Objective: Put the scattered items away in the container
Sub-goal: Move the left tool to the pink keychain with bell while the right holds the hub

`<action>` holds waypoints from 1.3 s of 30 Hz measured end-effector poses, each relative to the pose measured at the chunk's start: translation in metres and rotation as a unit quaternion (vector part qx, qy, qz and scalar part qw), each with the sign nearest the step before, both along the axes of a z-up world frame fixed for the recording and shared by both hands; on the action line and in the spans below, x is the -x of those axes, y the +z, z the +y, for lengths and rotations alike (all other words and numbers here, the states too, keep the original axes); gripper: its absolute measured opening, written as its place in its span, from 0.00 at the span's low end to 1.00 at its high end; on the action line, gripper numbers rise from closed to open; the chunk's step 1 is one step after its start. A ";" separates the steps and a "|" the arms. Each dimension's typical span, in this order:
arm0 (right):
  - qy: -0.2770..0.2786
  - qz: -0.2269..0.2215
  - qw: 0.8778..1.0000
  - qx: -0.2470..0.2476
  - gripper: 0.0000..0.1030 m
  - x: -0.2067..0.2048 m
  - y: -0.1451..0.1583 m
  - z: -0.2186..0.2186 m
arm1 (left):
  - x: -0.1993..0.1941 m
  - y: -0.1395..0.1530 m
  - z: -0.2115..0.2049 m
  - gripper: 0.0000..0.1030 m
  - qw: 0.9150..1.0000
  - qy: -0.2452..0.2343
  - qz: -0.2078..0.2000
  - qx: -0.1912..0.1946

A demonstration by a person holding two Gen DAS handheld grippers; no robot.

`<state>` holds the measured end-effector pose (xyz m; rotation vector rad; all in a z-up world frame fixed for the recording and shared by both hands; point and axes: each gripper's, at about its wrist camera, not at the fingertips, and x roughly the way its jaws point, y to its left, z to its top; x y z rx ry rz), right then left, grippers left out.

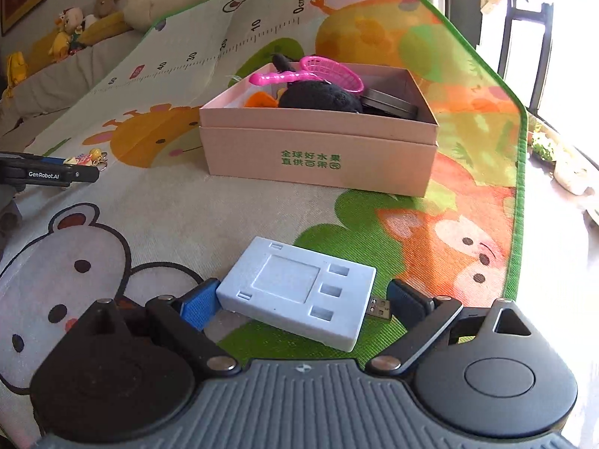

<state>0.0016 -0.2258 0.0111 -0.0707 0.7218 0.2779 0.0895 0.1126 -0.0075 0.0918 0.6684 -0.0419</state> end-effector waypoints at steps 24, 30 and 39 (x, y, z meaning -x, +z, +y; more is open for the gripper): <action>0.048 -0.023 0.999 0.003 1.00 0.037 -0.006 -0.011 | 0.051 0.006 -0.084 0.90 0.993 -0.092 -0.004 -0.073; -0.022 -0.064 0.995 0.067 1.00 0.037 -0.004 -0.022 | 0.058 0.007 -0.070 0.93 0.990 -0.119 0.014 0.071; -0.081 -0.071 0.994 0.028 1.00 0.023 0.018 -0.033 | 0.067 0.000 -0.104 0.94 0.981 -0.156 0.002 0.111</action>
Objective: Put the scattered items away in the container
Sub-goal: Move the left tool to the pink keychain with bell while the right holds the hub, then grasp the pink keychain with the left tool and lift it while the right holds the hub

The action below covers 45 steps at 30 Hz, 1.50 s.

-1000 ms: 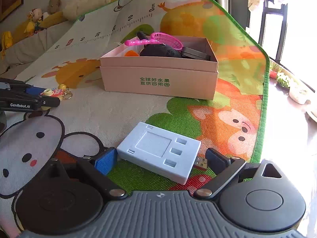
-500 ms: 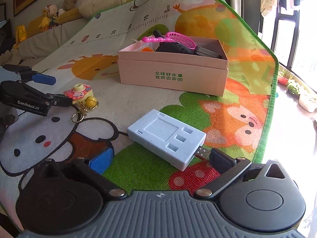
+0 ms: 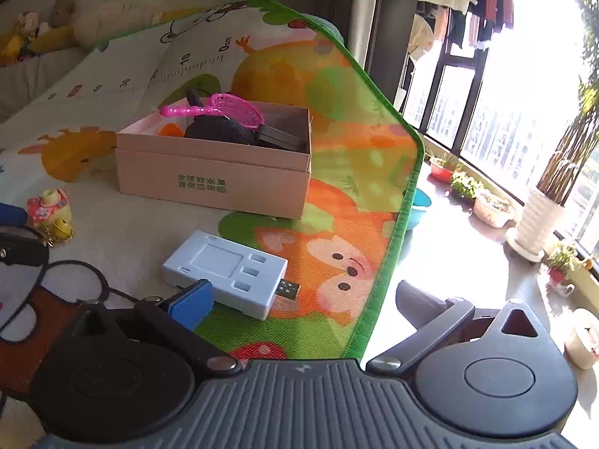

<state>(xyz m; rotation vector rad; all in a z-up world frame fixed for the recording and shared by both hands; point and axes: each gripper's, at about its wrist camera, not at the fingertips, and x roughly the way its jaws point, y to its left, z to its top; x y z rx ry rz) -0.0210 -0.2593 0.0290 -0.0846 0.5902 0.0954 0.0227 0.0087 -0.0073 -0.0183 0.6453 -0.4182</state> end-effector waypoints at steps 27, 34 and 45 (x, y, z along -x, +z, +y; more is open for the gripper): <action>0.056 0.037 0.998 -0.017 0.91 -0.006 -0.020 0.049 | -0.029 0.009 -0.010 0.99 0.988 0.066 -0.048 -0.133; 0.053 0.039 0.998 -0.025 0.93 -0.006 -0.021 0.045 | -0.034 0.007 -0.020 0.99 0.991 0.036 -0.015 -0.130; 0.048 0.038 0.998 -0.026 0.95 -0.007 -0.021 0.044 | -0.024 0.001 -0.024 0.99 0.997 0.034 0.027 -0.064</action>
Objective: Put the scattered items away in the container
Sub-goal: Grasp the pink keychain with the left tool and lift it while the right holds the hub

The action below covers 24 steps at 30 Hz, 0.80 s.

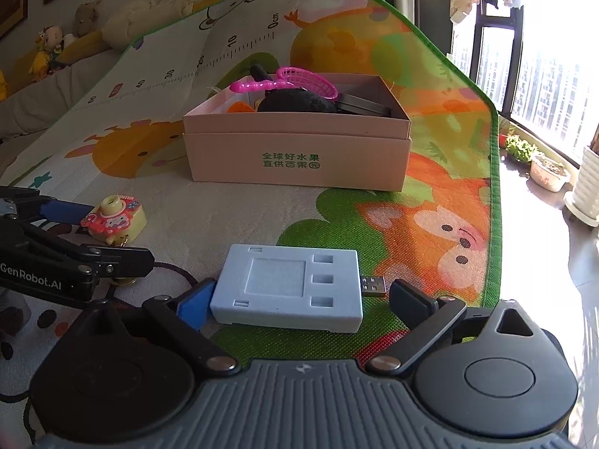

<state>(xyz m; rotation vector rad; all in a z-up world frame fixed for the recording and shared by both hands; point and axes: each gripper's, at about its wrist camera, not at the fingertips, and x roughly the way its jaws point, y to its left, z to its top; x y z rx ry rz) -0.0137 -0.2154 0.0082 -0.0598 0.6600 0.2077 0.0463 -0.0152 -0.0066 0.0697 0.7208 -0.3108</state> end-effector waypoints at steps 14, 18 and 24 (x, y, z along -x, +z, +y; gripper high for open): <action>-0.010 -0.008 1.000 0.002 0.96 0.003 0.000 0.001 | -0.010 0.000 0.007 0.96 0.999 0.043 -0.011 0.012; -0.014 -0.012 1.000 0.001 0.96 0.004 0.000 0.000 | -0.005 0.000 0.003 0.74 0.999 0.040 -0.026 -0.014; 0.001 0.004 1.000 0.001 0.96 -0.002 0.000 0.001 | 0.003 0.001 0.003 0.69 0.999 0.036 -0.028 -0.013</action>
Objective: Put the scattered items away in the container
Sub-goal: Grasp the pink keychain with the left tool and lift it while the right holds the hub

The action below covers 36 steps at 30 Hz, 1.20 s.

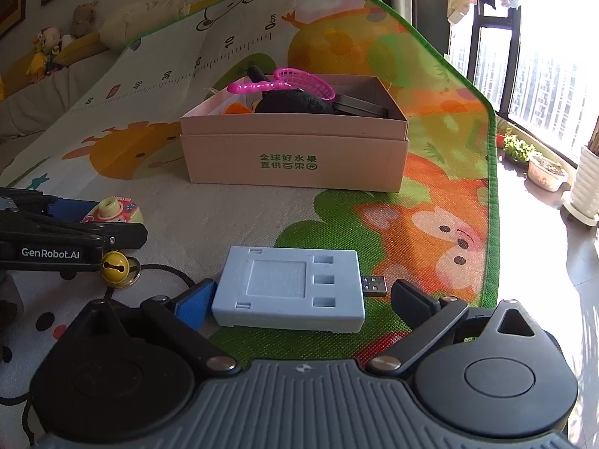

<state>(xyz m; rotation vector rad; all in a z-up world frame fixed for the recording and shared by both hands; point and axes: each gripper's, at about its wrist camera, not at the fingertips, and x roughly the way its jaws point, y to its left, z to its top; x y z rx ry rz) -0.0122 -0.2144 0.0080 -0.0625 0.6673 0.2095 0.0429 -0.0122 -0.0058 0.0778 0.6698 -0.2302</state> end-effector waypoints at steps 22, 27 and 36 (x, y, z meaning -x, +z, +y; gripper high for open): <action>0.022 -0.046 0.999 0.011 0.89 0.021 0.014 -0.003 | 0.015 0.011 -0.016 0.67 0.999 -0.027 -0.009 -0.016; 0.007 -0.075 0.997 0.004 0.89 0.036 0.033 -0.018 | 0.025 0.032 -0.024 0.67 0.998 -0.048 -0.029 -0.001; 0.009 -0.108 0.994 -0.035 0.89 0.061 0.047 -0.037 | 0.011 0.098 -0.052 0.67 0.992 -0.080 -0.097 -0.022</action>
